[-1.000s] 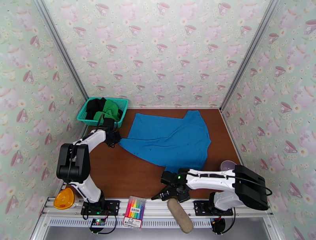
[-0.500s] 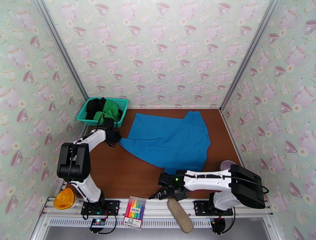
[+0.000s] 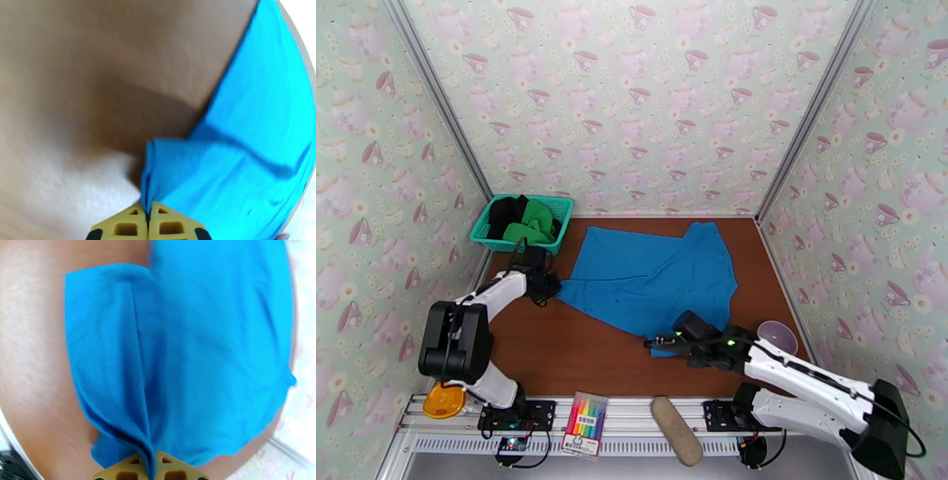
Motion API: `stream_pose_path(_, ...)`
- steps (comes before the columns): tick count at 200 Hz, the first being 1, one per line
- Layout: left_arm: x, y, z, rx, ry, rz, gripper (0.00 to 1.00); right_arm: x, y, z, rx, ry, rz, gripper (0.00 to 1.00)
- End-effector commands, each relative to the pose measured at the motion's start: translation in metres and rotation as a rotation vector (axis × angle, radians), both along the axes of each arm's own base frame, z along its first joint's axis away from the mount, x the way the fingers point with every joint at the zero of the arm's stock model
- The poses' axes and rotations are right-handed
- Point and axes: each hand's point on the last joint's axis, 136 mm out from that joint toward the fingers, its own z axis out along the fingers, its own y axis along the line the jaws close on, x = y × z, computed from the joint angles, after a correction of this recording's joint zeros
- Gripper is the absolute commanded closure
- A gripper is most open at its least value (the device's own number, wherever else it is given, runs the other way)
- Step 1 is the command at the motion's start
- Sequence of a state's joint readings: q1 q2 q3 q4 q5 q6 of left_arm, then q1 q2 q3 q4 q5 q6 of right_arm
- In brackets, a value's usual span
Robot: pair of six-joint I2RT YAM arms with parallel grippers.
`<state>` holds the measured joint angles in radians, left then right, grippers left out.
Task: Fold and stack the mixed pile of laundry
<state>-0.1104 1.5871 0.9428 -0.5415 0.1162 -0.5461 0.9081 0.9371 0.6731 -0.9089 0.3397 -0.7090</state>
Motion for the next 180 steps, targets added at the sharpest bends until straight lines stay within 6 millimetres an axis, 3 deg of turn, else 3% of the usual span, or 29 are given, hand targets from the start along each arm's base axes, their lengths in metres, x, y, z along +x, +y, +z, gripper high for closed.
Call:
stream_pose_path(1, -0.024, -0.008, 0.002, 0.0, 0.026, -0.011, 1.0, 0.002, -0.021, 0.01, -0.053, -0.063, 0.019, 1.0)
stream_pose_path(39, -0.046, -0.015, 0.028, 0.034, -0.002, -0.026, 1.0, 0.019, -0.044, 0.035, -0.083, -0.184, -0.001, 1.0)
stream_pose_path(70, -0.042, -0.01, 0.056, 0.066, -0.05, -0.016, 1.0, 0.041, -0.044, 0.054, -0.072, -0.277, -0.035, 1.0)
stream_pose_path(87, -0.033, -0.006, 0.063, 0.096, -0.056, -0.018, 1.0, 0.053, -0.043, 0.061, -0.077, -0.313, -0.059, 1.0)
stream_pose_path(94, -0.02, -0.007, 0.077, 0.098, -0.089, -0.02, 1.0, 0.058, -0.043, 0.065, -0.08, -0.329, -0.075, 1.0)
stream_pose_path(125, 0.016, -0.005, 0.085, 0.109, -0.115, -0.017, 1.0, 0.082, -0.056, 0.084, -0.109, -0.386, -0.173, 1.0)
stream_pose_path(138, 0.029, -0.004, 0.083, 0.111, -0.117, -0.009, 1.0, 0.088, -0.064, 0.092, -0.112, -0.409, -0.216, 1.0)
stream_pose_path(148, 0.039, -0.004, 0.079, 0.107, -0.114, -0.006, 1.0, 0.095, -0.067, 0.088, -0.137, -0.392, -0.234, 1.0)
stream_pose_path(180, 0.061, -0.01, 0.056, 0.078, -0.079, -0.014, 1.0, 0.11, -0.077, 0.093, -0.126, -0.413, -0.308, 1.0)
